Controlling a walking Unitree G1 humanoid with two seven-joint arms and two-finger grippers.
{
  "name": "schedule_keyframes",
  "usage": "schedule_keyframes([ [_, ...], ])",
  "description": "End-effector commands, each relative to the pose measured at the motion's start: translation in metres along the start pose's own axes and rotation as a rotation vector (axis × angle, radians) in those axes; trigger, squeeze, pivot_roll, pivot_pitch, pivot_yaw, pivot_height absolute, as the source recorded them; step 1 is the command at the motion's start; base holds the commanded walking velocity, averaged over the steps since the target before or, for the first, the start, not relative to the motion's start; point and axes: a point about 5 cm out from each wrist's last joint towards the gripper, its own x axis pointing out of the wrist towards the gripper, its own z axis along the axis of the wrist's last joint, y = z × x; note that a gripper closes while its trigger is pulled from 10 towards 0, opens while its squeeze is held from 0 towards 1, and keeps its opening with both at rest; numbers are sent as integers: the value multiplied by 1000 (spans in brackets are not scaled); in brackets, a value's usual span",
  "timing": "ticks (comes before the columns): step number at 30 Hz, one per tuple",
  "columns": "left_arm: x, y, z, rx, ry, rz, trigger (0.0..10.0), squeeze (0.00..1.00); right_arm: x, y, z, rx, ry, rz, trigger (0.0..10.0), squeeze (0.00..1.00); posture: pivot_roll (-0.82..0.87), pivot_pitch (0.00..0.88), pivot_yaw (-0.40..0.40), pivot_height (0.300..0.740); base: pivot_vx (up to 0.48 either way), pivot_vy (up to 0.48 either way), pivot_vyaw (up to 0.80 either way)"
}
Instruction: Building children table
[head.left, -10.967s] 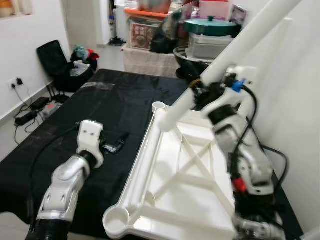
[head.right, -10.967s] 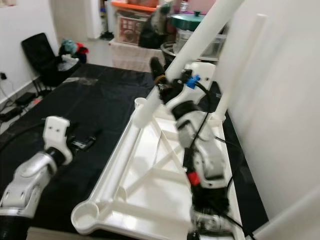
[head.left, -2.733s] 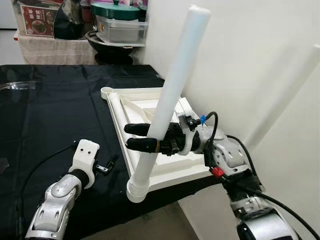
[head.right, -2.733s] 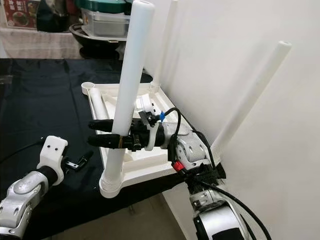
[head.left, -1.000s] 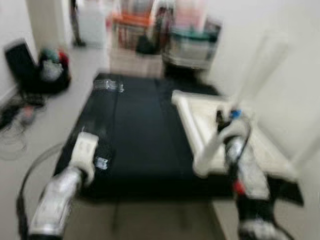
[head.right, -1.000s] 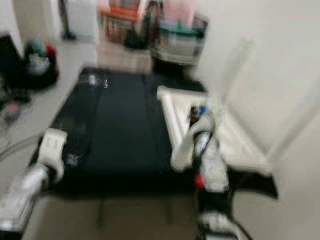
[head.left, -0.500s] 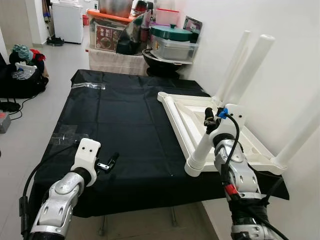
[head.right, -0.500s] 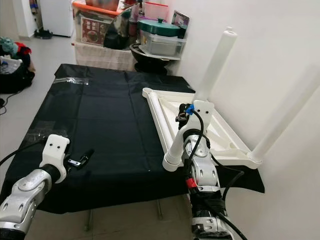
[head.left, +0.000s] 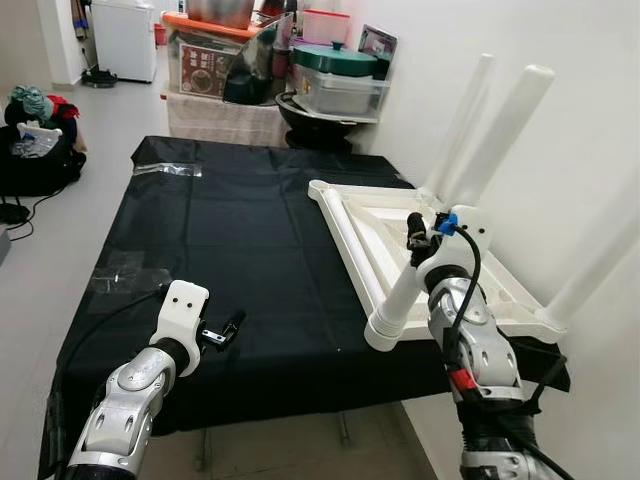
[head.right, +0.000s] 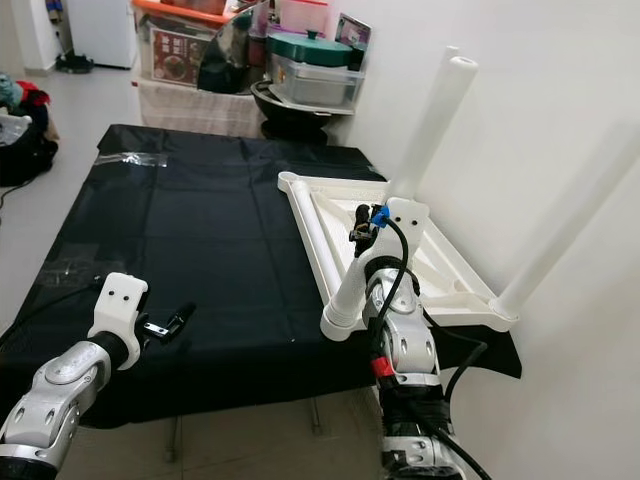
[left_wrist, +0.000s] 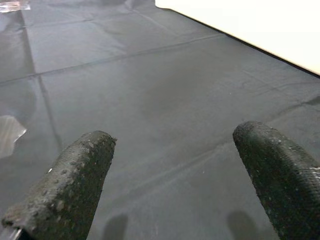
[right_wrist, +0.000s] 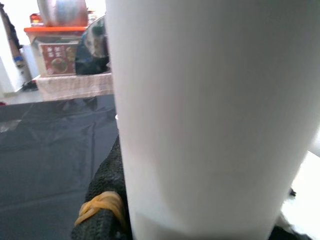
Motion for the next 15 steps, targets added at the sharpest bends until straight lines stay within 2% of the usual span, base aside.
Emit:
schedule_keyframes([
  [1,3,-5,-1,12,5,-21,10000,0,-13,-15,-69,-36,336,-18,10000,0,80,0,-132,740,0,0,0],
  [3,3,-6,-2,13,6,-22,10000,0,-12,-13,-67,-26,326,13,10000,0,80,0,-132,740,0,0,0],
  [5,3,-7,-1,13,5,-24,10000,0,-9,-7,-57,-17,259,108,10000,0,82,0,-134,740,0,0,0],
  [9,3,-6,-1,12,5,-23,10000,0,-8,-4,-52,11,236,138,10000,0,79,0,-135,740,0,0,0],
  [10,3,-6,-1,12,5,-22,10000,0,-6,0,-37,53,178,196,10000,0,79,0,-134,740,0,0,0],
  [11,3,-6,-1,12,5,-22,10000,0,-6,0,-37,53,178,196,10000,0,79,0,-134,740,0,0,0],
  [13,3,-7,-1,11,5,-26,10000,0,-6,4,-32,54,180,270,10000,0,80,0,-133,740,0,0,0],
  [15,3,-7,-1,11,5,-26,10000,0,-6,4,-32,54,180,270,10000,0,80,0,-133,740,0,0,0],
])
